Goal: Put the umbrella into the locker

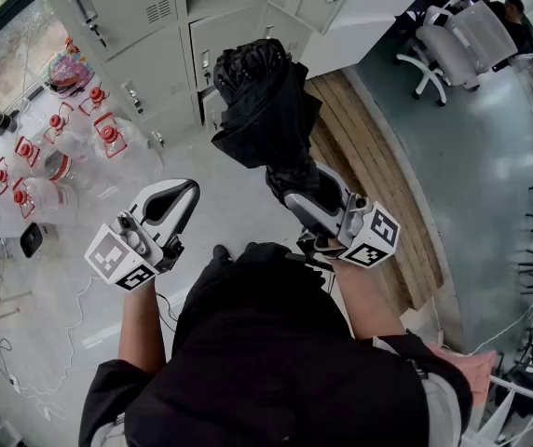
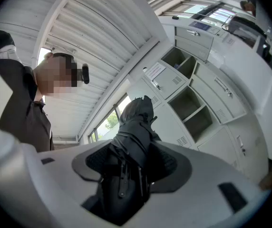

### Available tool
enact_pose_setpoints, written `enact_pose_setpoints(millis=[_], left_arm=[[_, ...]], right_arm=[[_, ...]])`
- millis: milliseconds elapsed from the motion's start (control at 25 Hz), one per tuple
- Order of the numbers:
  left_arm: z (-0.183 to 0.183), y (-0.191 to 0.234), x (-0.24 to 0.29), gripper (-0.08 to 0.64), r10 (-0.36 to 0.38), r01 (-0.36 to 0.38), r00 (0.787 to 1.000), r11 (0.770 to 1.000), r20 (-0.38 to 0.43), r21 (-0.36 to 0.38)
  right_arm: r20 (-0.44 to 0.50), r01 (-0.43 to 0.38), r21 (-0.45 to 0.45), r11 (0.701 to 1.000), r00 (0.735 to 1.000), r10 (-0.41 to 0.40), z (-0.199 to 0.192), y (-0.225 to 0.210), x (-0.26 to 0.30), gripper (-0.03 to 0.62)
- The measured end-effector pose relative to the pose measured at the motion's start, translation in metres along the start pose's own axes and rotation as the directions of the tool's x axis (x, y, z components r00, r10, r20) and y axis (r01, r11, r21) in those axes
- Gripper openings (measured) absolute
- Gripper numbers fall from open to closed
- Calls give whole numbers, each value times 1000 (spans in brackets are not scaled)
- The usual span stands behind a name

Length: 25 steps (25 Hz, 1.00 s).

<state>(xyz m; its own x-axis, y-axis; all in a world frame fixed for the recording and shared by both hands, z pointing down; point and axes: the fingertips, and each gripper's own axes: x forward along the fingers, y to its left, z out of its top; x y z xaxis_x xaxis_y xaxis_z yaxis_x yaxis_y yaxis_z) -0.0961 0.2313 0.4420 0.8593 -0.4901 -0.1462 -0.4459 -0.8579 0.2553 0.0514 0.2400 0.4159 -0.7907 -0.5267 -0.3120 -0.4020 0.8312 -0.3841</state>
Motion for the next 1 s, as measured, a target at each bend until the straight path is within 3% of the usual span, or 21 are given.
enact_pose_setpoints(millis=[280,440,560,1000], left_arm=[[-5,-41,12,20,-28,29,999,999,-28,23],[-13,-61,20,20,-48,48,999,999,-27,0],[-14,-74,39,20,-81,81,997,996,3,-24],[-23,-103,88,20,-122,121,991,993,-62,-11]], right_arm=[[18,-56,-6,998,998,56,11,22,-18,244],[34,-75,87,993,997,73,12,21,-39,245],[44,-64,118,991,997,59,20,11,-56,245],[91,-22,100,995,996,13,50,-8,-106,245]])
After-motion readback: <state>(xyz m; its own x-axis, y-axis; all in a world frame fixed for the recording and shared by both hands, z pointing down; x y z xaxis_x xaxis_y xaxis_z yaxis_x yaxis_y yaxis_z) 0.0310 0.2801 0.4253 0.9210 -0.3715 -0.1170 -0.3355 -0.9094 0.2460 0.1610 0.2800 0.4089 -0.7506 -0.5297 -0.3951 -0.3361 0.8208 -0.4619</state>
